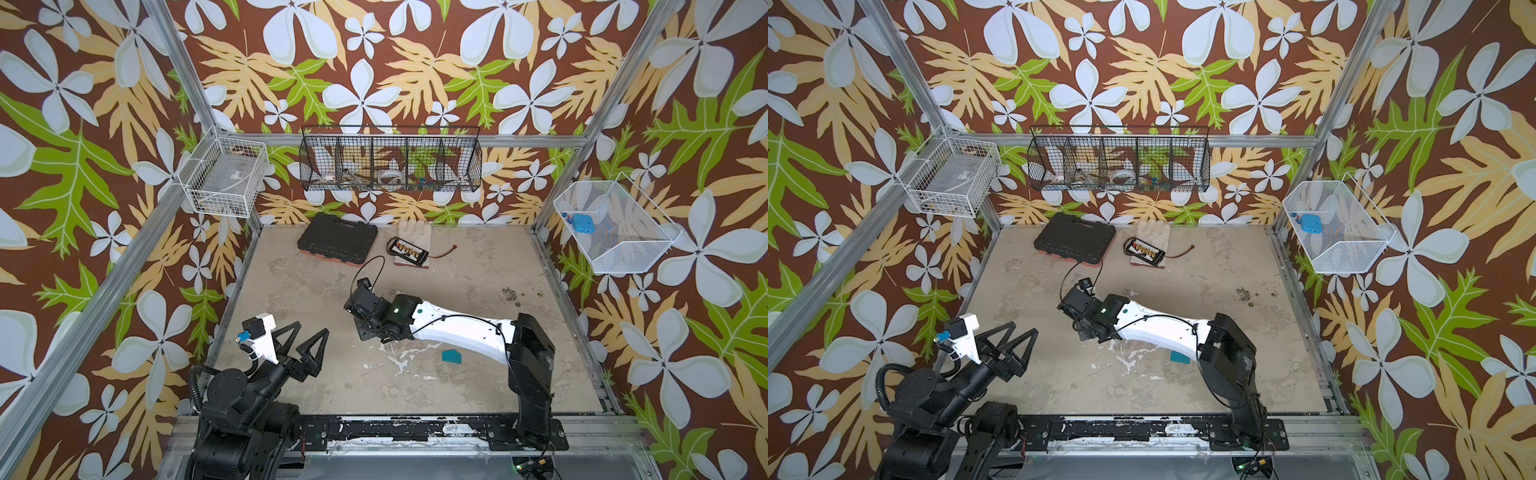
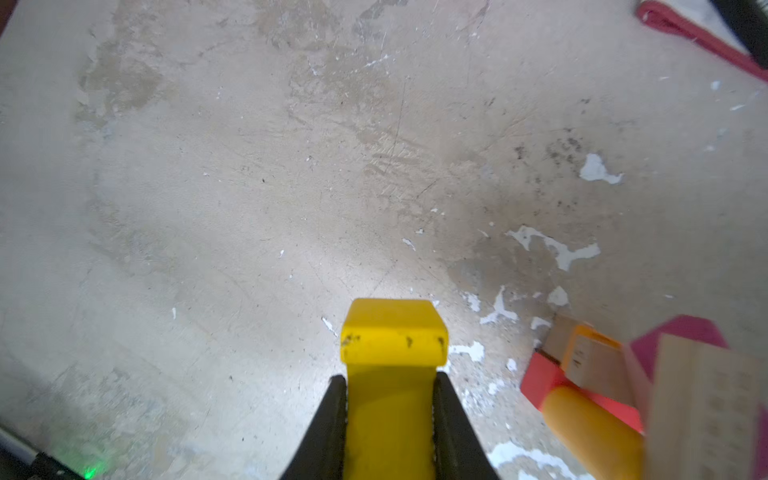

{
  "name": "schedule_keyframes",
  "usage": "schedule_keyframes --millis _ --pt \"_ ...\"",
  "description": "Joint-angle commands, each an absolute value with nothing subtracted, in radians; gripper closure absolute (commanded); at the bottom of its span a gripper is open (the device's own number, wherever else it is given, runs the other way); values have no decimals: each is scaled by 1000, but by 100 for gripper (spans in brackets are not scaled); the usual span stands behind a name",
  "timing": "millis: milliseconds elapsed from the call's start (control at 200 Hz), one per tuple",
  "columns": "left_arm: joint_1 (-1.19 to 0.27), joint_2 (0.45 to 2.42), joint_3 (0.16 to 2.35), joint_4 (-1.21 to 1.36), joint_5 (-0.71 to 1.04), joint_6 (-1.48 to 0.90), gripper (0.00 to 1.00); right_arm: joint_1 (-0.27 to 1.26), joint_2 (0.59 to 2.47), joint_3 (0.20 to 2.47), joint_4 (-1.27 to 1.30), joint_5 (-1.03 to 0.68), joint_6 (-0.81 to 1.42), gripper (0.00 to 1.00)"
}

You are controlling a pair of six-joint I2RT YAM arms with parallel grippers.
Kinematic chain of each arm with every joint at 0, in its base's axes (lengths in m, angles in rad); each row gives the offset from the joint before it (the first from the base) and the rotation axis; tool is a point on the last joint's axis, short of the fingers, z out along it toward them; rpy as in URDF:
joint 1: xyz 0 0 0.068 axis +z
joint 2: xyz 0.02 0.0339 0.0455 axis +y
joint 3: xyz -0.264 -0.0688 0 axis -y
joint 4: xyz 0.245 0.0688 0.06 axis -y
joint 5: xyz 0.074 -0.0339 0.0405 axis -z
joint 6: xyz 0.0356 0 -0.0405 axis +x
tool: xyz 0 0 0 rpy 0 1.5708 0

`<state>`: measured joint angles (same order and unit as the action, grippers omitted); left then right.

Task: Build the wood block tower
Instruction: 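Carry the yellow arch block over the stack and lower it on top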

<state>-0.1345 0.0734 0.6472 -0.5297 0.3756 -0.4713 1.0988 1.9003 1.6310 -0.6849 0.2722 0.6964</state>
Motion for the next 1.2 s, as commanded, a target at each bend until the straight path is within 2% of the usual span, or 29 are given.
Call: schedule_keyframes --millis 0,125,410,1196 --pt "-135 81 644 -496 400 -471 0 1099 1851 1612 -760 329 682 88" --pt "-134 82 643 -495 402 -473 0 1086 1777 1561 -781 364 695 89" --pt "-135 83 640 -494 403 -476 0 1006 1643 1397 -729 322 708 89" --pt "-135 80 637 -492 403 -476 0 925 1672 1330 -685 269 677 84"
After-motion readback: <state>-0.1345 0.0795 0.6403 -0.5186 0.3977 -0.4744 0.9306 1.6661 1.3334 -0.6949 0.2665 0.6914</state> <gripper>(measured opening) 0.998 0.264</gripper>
